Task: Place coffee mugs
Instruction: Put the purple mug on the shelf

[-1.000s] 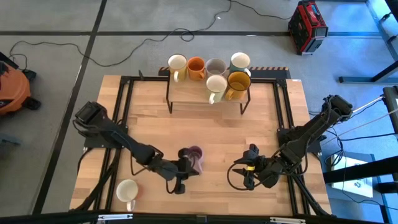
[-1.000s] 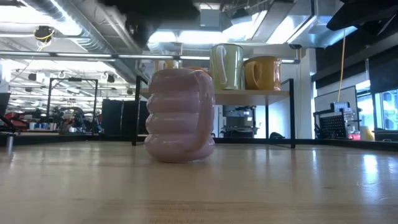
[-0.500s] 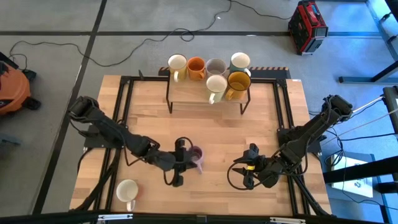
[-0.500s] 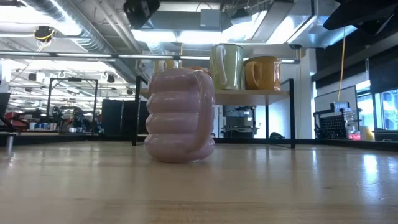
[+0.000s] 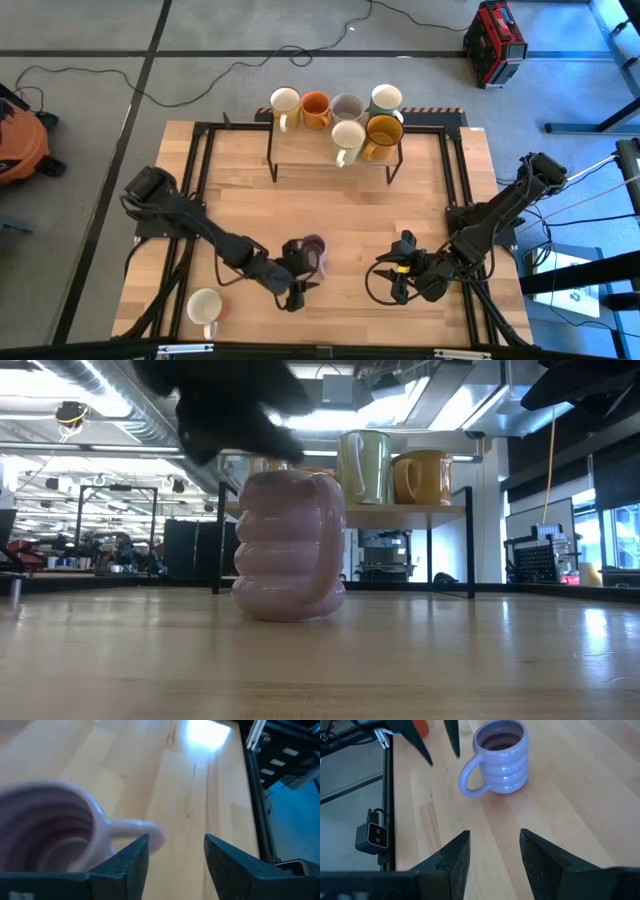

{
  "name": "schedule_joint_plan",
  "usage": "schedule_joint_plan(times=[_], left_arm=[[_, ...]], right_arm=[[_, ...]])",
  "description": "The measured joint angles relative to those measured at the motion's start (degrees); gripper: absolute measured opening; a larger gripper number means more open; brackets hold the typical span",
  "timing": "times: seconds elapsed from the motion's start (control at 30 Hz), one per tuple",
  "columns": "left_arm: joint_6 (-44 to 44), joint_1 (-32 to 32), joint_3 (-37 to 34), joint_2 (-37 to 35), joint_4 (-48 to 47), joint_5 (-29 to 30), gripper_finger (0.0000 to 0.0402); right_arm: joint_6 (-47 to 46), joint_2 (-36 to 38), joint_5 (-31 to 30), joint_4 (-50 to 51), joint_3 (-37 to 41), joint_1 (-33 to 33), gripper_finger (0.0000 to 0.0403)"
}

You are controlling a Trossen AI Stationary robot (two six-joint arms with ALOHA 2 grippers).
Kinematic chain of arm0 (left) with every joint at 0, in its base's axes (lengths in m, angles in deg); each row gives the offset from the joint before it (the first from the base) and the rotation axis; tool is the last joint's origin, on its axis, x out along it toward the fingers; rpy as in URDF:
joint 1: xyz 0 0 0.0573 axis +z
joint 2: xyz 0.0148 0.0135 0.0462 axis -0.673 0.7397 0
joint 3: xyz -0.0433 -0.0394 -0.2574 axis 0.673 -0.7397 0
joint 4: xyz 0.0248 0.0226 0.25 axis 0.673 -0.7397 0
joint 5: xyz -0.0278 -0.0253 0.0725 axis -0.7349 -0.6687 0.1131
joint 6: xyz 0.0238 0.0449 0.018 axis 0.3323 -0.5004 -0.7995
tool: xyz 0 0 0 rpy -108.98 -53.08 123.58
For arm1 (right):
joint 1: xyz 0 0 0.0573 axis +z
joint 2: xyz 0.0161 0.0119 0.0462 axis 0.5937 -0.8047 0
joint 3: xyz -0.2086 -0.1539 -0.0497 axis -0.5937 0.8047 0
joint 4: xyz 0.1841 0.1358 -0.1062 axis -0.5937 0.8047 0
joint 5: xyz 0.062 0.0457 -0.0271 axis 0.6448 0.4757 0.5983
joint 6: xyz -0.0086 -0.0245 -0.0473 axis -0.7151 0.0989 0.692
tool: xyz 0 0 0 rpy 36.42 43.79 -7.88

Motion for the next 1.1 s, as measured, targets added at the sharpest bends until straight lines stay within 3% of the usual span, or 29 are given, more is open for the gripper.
schedule_joint_plan(times=[0.27,0.57,0.9,1.1], left_arm=[[6.54,-1.63,-0.01,5.52,0.44,3.02,0.0189],[6.34,-0.88,-0.02,12.08,8.96,9.76,0.0188],[6.4,0.1,-0.02,14.39,16.01,16.66,0.0187],[5.21,0.1,-0.02,14.4,16.05,15.12,0.0144]], right_arm=[[0.24,0.0,1.71,0.03,0.0,0.0,0.016],[0.85,-0.02,2.74,-0.01,0.0,0.0,0.016],[0.51,-0.04,3.83,-0.24,0.0,0.02,0.016],[0.5,-0.04,4.15,-0.23,0.0,0.02,0.016]])
